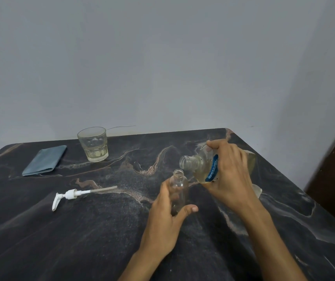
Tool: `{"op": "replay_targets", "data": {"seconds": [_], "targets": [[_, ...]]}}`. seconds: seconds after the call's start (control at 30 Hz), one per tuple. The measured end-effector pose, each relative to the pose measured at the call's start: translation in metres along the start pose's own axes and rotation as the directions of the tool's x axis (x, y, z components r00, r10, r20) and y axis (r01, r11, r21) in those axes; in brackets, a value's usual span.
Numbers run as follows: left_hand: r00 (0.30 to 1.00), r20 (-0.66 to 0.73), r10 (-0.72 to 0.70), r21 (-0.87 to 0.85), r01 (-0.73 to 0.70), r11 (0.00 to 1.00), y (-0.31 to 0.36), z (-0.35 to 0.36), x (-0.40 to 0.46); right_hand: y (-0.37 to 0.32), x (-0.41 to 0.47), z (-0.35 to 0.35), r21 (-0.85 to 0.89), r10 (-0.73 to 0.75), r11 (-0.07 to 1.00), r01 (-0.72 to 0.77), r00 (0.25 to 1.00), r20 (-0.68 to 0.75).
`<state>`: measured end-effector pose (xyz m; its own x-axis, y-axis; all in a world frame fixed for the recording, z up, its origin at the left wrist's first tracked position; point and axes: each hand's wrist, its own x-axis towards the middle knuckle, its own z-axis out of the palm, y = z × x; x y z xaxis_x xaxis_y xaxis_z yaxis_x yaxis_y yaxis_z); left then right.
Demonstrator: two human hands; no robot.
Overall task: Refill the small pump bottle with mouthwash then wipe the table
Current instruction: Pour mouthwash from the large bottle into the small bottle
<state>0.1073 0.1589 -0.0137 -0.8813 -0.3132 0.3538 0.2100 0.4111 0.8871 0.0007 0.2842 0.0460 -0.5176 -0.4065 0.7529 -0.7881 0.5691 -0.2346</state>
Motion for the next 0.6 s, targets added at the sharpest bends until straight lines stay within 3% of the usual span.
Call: {"op": "replay_targets", "data": {"seconds": [0.6], "targets": [[1.0, 0.002, -0.008, 0.021, 0.008, 1.0, 0.0018, -0.0016, -0.0002, 0.0033, 0.0003, 0.0006, -0.034, 0.008, 0.999, -0.008, 1.0, -0.001]]}}
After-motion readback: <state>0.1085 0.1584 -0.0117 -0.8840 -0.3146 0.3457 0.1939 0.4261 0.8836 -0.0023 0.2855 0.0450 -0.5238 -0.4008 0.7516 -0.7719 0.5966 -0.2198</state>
